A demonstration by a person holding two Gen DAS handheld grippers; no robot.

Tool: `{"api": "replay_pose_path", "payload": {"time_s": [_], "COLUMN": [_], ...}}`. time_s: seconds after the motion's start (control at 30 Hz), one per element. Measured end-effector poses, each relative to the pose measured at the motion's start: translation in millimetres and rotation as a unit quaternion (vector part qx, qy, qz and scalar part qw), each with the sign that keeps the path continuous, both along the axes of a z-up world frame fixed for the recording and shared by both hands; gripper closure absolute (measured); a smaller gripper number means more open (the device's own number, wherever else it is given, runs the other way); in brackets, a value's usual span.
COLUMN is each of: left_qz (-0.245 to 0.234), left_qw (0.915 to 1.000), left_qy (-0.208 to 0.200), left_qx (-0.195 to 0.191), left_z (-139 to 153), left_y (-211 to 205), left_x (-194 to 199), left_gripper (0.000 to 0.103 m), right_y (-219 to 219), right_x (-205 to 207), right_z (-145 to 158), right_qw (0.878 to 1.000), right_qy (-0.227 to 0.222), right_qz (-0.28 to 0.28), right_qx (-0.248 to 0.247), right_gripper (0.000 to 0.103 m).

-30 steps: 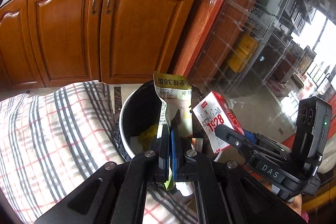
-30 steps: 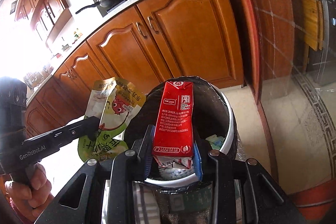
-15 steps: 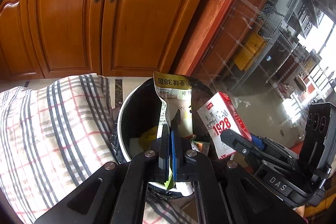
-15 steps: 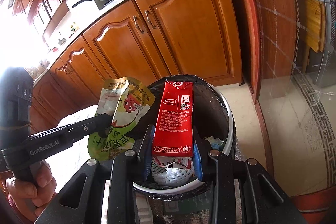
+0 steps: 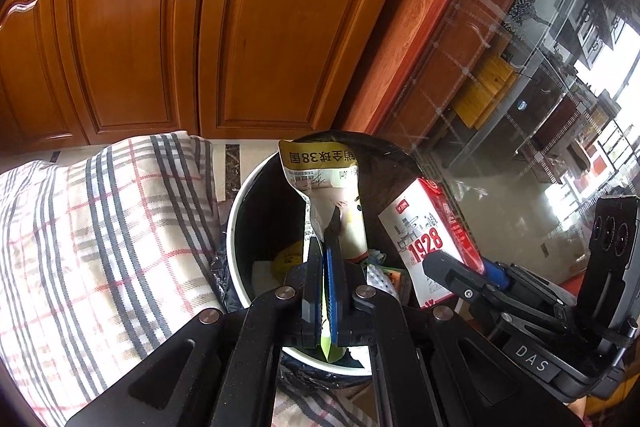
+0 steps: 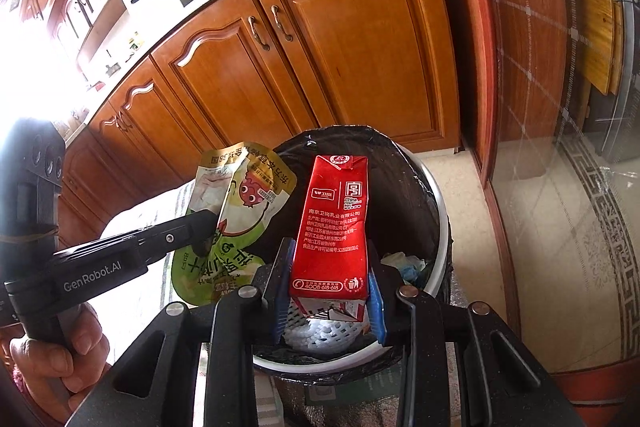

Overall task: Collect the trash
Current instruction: 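Carry the pouch and red carton over the bin and open both grippers, then withdraw both open grippers from the bin back over the table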

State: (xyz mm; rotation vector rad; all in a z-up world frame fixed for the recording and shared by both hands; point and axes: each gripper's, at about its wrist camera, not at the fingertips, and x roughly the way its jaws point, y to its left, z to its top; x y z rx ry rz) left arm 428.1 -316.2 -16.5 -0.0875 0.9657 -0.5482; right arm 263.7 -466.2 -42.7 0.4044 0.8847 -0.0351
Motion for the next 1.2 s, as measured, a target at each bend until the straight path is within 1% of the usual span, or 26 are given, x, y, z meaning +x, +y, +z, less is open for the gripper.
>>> {"api": "replay_pose_path", "payload": {"time_s": [0.47,0.6,0.73,0.9,0.93,1.0,1.03,1.07,1.1,1.2], "left_qz": [-0.002,-0.005,-0.006,-0.015,-0.018,-0.019,-0.019,-0.017,-0.013,-0.011], "left_qw": [1.0,0.9999,0.9999,0.9998,0.9998,0.9998,0.9998,0.9998,0.9998,0.9997], "left_qy": [0.002,-0.007,-0.007,-0.004,-0.002,0.0,0.0,-0.003,-0.009,-0.019], "left_qx": [0.003,0.01,0.007,0.008,0.009,0.009,0.009,0.009,0.008,0.005], "left_z": [0,2,4,4,4,5,6,7,10,15], "left_y": [-3,-3,0,1,1,1,2,4,7,15], "left_x": [1,-1,-2,-2,-2,-3,-4,-5,-7,-15], "left_gripper": [0.102,0.102,0.102,0.102,0.101,0.097,0.09,0.082,0.081,0.08], "right_y": [-1,-1,-1,-1,-1,-3,-4,-4,-5,-4], "right_x": [3,3,4,5,6,6,6,5,4,-4], "right_z": [-4,-5,-6,-4,-4,-5,-5,-5,-4,4], "right_qw": [1.0,1.0,1.0,1.0,1.0,1.0,1.0,1.0,1.0,1.0], "right_qy": [0.006,0.005,0.007,0.007,0.008,0.009,0.01,0.01,0.007,-0.006], "right_qz": [0.001,0.001,0.002,0.003,0.004,0.0,-0.001,-0.003,-0.006,-0.013], "right_qx": [0.001,0.001,0.001,0.0,0.001,0.009,0.012,0.017,0.02,0.02], "right_gripper": [0.071,0.071,0.071,0.071,0.07,0.066,0.064,0.053,0.048,0.048]}}
